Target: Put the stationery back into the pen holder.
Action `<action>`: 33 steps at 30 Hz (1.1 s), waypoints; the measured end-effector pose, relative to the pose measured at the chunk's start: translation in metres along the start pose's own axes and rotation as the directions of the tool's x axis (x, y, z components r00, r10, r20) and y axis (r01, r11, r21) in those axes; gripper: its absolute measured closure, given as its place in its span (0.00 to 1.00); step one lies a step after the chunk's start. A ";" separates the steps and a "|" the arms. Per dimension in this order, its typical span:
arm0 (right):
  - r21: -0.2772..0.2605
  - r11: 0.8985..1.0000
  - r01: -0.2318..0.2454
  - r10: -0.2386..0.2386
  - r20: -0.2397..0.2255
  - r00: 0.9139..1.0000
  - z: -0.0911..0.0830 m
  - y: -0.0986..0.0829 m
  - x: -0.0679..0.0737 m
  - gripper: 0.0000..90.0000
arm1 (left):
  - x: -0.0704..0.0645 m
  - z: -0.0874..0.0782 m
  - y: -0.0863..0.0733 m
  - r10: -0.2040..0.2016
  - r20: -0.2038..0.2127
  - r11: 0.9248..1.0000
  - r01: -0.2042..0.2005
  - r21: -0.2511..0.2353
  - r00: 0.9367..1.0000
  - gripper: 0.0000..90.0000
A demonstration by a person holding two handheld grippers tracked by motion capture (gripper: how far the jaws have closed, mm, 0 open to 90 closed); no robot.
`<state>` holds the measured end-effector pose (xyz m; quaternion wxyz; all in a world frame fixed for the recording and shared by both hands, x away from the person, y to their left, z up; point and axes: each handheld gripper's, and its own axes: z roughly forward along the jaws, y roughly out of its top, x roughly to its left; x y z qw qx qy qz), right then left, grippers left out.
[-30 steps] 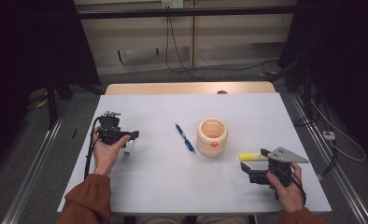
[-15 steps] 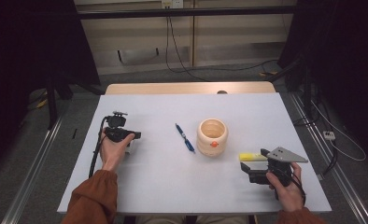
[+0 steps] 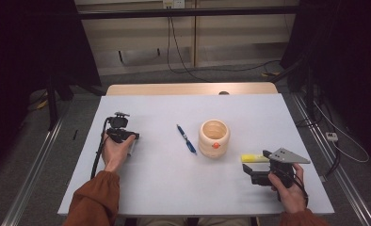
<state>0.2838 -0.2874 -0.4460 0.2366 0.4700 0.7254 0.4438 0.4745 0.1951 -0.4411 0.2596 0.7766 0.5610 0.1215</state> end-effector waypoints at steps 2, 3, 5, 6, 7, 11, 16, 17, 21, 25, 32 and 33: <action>0.002 1.000 0.004 -0.004 0.000 1.000 0.000 0.000 0.000 0.06 | -0.001 0.000 0.000 -0.001 -0.004 1.000 0.001 0.005 1.000 0.67; 0.003 1.000 0.004 -0.004 -0.001 1.000 0.000 0.000 0.000 0.06 | -0.002 0.000 0.000 0.014 -0.012 1.000 -0.014 0.012 1.000 0.68; 0.003 1.000 0.006 -0.006 -0.001 1.000 0.000 0.000 0.000 0.06 | -0.004 0.000 0.001 0.031 -0.028 0.999 -0.030 0.024 0.999 0.70; 0.003 1.000 0.006 -0.006 -0.002 1.000 0.000 0.000 0.000 0.06 | -0.005 0.000 0.001 0.035 -0.031 0.999 -0.034 0.030 0.999 0.70; 0.003 1.000 0.006 -0.006 -0.002 1.000 0.000 0.000 0.000 0.06 | -0.006 0.001 0.002 0.035 -0.038 0.999 -0.034 0.036 0.999 0.71; 0.005 1.000 0.004 -0.004 -0.002 1.000 0.000 0.000 0.000 0.06 | -0.007 0.001 0.004 0.049 -0.044 0.998 -0.047 0.053 0.998 0.74; 0.007 1.000 0.003 -0.003 -0.003 1.000 0.001 0.000 0.000 0.06 | -0.006 0.000 0.003 0.049 -0.042 0.998 -0.047 0.047 0.998 0.74; 0.006 1.000 0.003 -0.003 -0.003 1.000 0.001 0.000 0.000 0.06 | -0.006 0.000 0.003 0.037 -0.038 0.999 -0.036 0.042 0.999 0.74; 0.003 1.000 0.004 -0.004 -0.004 1.000 0.001 0.000 0.000 0.06 | -0.002 -0.001 0.002 0.005 -0.015 1.000 -0.005 0.027 1.000 0.74; 0.004 1.000 0.003 -0.003 -0.005 1.000 0.000 0.000 0.000 0.06 | -0.002 -0.001 0.001 -0.004 -0.004 1.000 0.004 -0.001 1.000 0.74; 0.003 1.000 0.003 -0.003 -0.005 1.000 0.000 0.000 0.000 0.06 | -0.002 -0.014 0.001 0.018 0.052 0.997 -0.014 -0.081 0.999 0.74; 0.002 1.000 0.000 0.000 -0.005 1.000 0.000 0.000 0.001 0.06 | -0.002 -0.015 0.001 0.016 0.057 0.995 -0.011 -0.095 0.998 0.74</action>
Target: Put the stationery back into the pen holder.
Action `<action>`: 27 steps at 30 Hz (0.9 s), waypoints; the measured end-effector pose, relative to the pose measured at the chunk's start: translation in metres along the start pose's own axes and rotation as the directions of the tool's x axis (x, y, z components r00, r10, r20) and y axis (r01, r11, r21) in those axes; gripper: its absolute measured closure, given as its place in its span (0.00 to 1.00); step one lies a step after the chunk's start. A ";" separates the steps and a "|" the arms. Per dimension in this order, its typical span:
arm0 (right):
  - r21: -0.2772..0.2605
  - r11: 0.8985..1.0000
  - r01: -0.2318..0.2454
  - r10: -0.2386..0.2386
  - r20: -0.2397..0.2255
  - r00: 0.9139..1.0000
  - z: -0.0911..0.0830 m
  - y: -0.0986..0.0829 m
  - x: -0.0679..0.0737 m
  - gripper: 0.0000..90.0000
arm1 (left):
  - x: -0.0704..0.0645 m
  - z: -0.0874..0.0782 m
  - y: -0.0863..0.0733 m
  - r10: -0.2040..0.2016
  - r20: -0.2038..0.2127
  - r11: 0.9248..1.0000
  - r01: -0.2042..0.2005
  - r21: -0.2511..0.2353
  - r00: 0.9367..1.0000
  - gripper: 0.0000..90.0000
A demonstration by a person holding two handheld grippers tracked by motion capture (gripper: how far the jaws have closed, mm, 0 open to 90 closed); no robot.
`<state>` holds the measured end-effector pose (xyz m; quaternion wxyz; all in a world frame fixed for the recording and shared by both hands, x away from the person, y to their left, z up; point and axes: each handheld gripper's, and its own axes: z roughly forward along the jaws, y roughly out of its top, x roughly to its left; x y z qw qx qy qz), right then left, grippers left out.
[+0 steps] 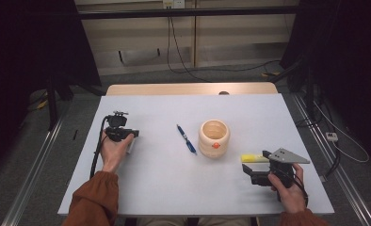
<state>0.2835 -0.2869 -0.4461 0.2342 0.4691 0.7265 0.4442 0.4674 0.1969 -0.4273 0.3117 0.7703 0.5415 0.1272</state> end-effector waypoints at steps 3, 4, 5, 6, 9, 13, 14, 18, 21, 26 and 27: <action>-0.001 1.000 0.001 -0.001 0.000 1.000 0.000 0.000 0.000 0.06 | 0.000 -0.005 0.001 0.012 0.015 1.000 -0.012 -0.028 1.000 0.74; -0.001 1.000 0.001 -0.001 0.000 1.000 0.000 0.000 0.000 0.06 | -0.001 -0.007 0.001 0.004 0.017 0.999 -0.003 -0.049 1.000 0.74; -0.001 1.000 0.002 -0.002 -0.001 1.000 0.000 0.000 0.000 0.06 | -0.002 -0.009 0.002 0.002 0.023 0.998 -0.001 -0.064 1.000 0.74; 0.000 1.000 0.006 -0.006 -0.002 1.000 0.000 0.000 0.000 0.06 | -0.002 -0.011 0.002 0.002 0.023 0.997 0.000 -0.080 1.000 0.74; 0.001 1.000 0.005 -0.005 -0.003 1.000 0.000 0.000 0.000 0.06 | -0.003 -0.015 0.002 0.005 0.010 0.995 -0.004 -0.095 1.000 0.74; -0.001 1.000 0.005 -0.005 -0.004 1.000 0.000 0.000 0.000 0.06 | -0.004 -0.017 0.003 0.008 0.005 0.993 -0.008 -0.117 1.000 0.74; -0.001 1.000 0.005 -0.005 -0.004 1.000 0.000 0.000 0.000 0.06 | -0.005 -0.018 0.003 0.010 0.005 0.992 -0.009 -0.128 1.000 0.74; -0.002 1.000 0.000 0.000 0.000 1.000 0.000 0.000 0.000 0.06 | -0.006 -0.023 0.004 0.019 0.000 0.985 -0.019 -0.170 1.000 0.74; -0.001 1.000 0.002 -0.002 0.001 1.000 0.000 0.000 0.000 0.06 | -0.006 -0.027 0.005 0.022 0.001 0.981 -0.021 -0.191 1.000 0.74; 0.000 1.000 0.001 -0.001 0.000 1.000 0.000 0.000 0.000 0.06 | -0.006 -0.028 0.005 0.026 0.002 0.979 -0.025 -0.203 1.000 0.74; 0.000 1.000 0.001 -0.001 0.001 1.000 0.000 0.000 0.000 0.06 | -0.006 -0.028 0.005 0.025 0.001 0.979 -0.024 -0.203 1.000 0.74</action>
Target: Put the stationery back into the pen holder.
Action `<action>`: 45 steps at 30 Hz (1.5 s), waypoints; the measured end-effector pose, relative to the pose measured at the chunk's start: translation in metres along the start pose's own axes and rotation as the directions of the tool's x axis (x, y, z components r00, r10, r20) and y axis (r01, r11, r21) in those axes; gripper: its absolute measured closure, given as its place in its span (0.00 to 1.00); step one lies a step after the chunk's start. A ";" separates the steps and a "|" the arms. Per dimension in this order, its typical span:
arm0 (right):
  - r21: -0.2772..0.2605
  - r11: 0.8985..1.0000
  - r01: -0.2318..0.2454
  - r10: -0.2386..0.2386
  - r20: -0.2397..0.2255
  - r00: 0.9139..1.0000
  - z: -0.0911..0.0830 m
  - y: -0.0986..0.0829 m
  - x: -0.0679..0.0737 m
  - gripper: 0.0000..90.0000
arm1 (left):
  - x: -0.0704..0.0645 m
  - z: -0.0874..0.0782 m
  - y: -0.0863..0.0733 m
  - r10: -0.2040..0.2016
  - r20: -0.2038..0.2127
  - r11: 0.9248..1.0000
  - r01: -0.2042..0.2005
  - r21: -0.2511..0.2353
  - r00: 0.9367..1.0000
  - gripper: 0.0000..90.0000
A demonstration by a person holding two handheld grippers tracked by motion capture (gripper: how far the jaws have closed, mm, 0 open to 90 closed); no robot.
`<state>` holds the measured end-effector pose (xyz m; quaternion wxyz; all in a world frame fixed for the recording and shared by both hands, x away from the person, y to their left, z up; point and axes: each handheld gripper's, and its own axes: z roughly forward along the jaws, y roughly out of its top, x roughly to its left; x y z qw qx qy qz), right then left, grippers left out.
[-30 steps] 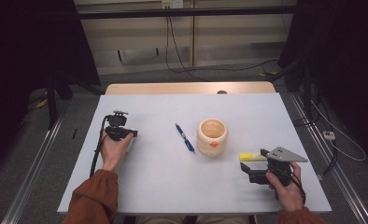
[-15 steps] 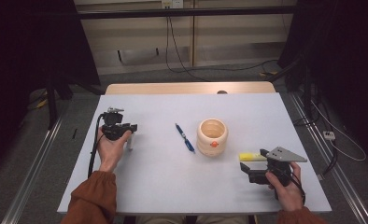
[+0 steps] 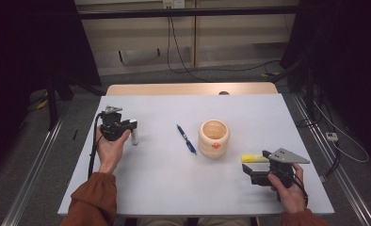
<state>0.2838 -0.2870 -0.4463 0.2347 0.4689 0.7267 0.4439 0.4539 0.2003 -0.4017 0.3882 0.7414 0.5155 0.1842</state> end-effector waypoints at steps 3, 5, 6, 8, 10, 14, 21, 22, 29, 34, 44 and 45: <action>0.000 1.000 0.000 0.000 0.000 1.000 0.000 0.000 0.000 0.06 | 0.000 0.000 0.000 0.002 0.002 1.000 -0.002 -0.001 1.000 0.74; 0.001 1.000 0.001 -0.001 0.000 1.000 0.000 0.000 0.000 0.06 | 0.000 -0.001 0.000 0.000 0.003 1.000 0.000 -0.005 1.000 0.74; 0.001 1.000 0.000 0.000 0.000 1.000 0.000 0.000 0.000 0.06 | 0.000 -0.001 0.000 0.002 0.004 1.000 -0.002 -0.004 1.000 0.74; 0.001 1.000 0.001 -0.001 -0.001 1.000 0.000 0.000 0.000 0.06 | 0.000 -0.002 0.001 0.000 0.005 1.000 0.000 -0.011 1.000 0.74; 0.001 1.000 0.001 -0.001 -0.001 1.000 0.000 0.000 0.000 0.06 | 0.000 -0.002 0.000 0.003 0.005 1.000 -0.003 -0.012 1.000 0.74; 0.001 1.000 0.001 -0.001 -0.001 1.000 0.000 0.000 0.000 0.06 | -0.001 -0.003 0.001 0.003 0.010 1.000 -0.003 -0.012 1.000 0.75; 0.001 1.000 0.002 -0.002 -0.002 1.000 0.000 0.000 0.000 0.06 | -0.001 -0.006 0.001 0.010 0.018 1.000 -0.010 -0.030 1.000 0.75; 0.001 1.000 0.001 -0.001 -0.001 1.000 0.000 0.000 0.000 0.06 | -0.002 -0.006 0.001 0.011 0.020 1.000 -0.011 -0.029 1.000 0.75; 0.001 1.000 0.004 -0.004 -0.002 1.000 0.000 0.000 0.000 0.06 | -0.006 -0.010 0.002 0.028 0.048 0.999 -0.026 -0.047 0.998 0.75; 0.000 1.000 0.003 -0.003 -0.003 1.000 0.000 0.000 0.000 0.06 | -0.010 -0.013 0.003 0.049 0.073 0.997 -0.045 -0.062 0.996 0.75; 0.000 1.000 0.001 -0.001 0.000 1.000 0.001 0.000 0.000 0.06 | -0.020 -0.029 0.004 0.129 0.141 0.986 -0.112 -0.126 0.981 0.75; 0.000 1.000 0.001 -0.001 0.000 1.000 0.001 0.000 0.000 0.06 | -0.021 -0.031 0.004 0.138 0.142 0.984 -0.120 -0.130 0.980 0.75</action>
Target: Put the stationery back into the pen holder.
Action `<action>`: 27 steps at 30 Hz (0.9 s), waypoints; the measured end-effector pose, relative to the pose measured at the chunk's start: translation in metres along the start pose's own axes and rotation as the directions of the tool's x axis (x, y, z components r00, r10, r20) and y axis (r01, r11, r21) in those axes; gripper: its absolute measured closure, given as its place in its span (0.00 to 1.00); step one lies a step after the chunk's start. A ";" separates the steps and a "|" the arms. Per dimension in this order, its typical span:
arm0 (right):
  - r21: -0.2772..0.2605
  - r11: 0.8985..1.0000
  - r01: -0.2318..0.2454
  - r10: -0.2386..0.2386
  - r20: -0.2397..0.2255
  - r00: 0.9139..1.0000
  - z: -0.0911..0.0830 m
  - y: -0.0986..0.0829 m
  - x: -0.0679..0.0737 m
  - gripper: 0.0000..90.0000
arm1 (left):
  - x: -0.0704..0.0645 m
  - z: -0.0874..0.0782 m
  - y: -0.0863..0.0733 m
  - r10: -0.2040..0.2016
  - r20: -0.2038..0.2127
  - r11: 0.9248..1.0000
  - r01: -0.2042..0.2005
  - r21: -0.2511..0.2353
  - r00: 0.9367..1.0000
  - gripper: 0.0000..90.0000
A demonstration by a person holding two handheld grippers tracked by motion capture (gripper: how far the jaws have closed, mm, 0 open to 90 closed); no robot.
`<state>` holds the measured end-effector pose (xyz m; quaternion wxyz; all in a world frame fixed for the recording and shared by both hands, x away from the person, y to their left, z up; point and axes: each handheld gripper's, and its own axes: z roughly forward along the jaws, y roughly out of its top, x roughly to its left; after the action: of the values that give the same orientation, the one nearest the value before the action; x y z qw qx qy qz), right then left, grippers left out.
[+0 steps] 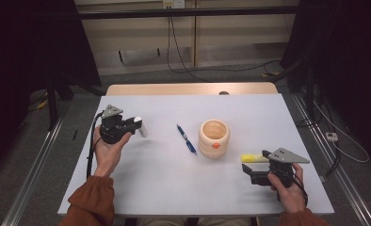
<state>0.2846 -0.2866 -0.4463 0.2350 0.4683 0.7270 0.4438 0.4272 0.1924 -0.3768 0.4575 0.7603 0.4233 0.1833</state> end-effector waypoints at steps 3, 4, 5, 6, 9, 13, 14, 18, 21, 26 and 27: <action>0.000 1.000 0.001 -0.001 0.000 1.000 0.000 0.000 0.000 0.06 | -0.003 -0.004 0.001 0.009 0.013 1.000 -0.009 -0.004 1.000 0.75; 0.000 1.000 0.001 -0.001 0.001 1.000 0.000 0.000 0.000 0.06 | -0.004 -0.004 0.001 0.010 0.014 1.000 -0.010 -0.002 1.000 0.75; 0.001 1.000 0.001 -0.001 0.001 1.000 0.000 0.000 0.000 0.06 | -0.004 -0.005 0.000 0.013 0.017 1.000 -0.013 0.006 1.000 0.75; 0.001 1.000 0.001 -0.001 0.001 1.000 0.000 0.000 0.000 0.06 | -0.004 -0.005 0.000 0.019 0.019 1.000 -0.020 0.016 1.000 0.75; 0.002 1.000 0.001 -0.001 0.001 1.000 0.000 0.000 0.000 0.06 | -0.005 -0.011 -0.002 0.026 0.024 0.999 -0.027 0.021 0.999 0.75; 0.002 1.000 -0.004 0.004 0.006 1.000 0.000 0.000 0.000 0.06 | -0.007 -0.024 -0.003 0.036 0.044 0.999 -0.036 0.006 0.998 0.75; 0.002 1.000 -0.003 0.003 0.006 1.000 0.000 0.000 0.000 0.06 | -0.008 -0.027 -0.003 0.030 0.057 1.000 -0.030 -0.007 0.998 0.75; 0.004 1.000 0.001 -0.001 0.004 1.000 0.000 0.000 0.001 0.06 | -0.017 -0.035 -0.002 0.049 0.114 0.998 -0.045 -0.041 0.992 0.75; 0.001 1.000 0.000 0.000 0.003 1.000 0.000 0.000 0.001 0.06 | -0.026 -0.035 0.001 0.071 0.157 0.996 -0.063 -0.058 0.985 0.75; 0.001 1.000 0.000 0.000 0.001 1.000 0.000 0.000 0.000 0.06 | -0.041 -0.031 0.008 0.091 0.216 0.994 -0.076 -0.078 0.972 0.75; 0.001 1.000 0.000 0.000 0.001 1.000 0.000 0.000 0.000 0.06 | -0.044 -0.029 0.010 0.098 0.220 0.993 -0.083 -0.078 0.970 0.75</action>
<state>0.2847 -0.2862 -0.4464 0.2351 0.4688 0.7268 0.4434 0.3867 0.1703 -0.3487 0.5191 0.7785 0.3273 0.1315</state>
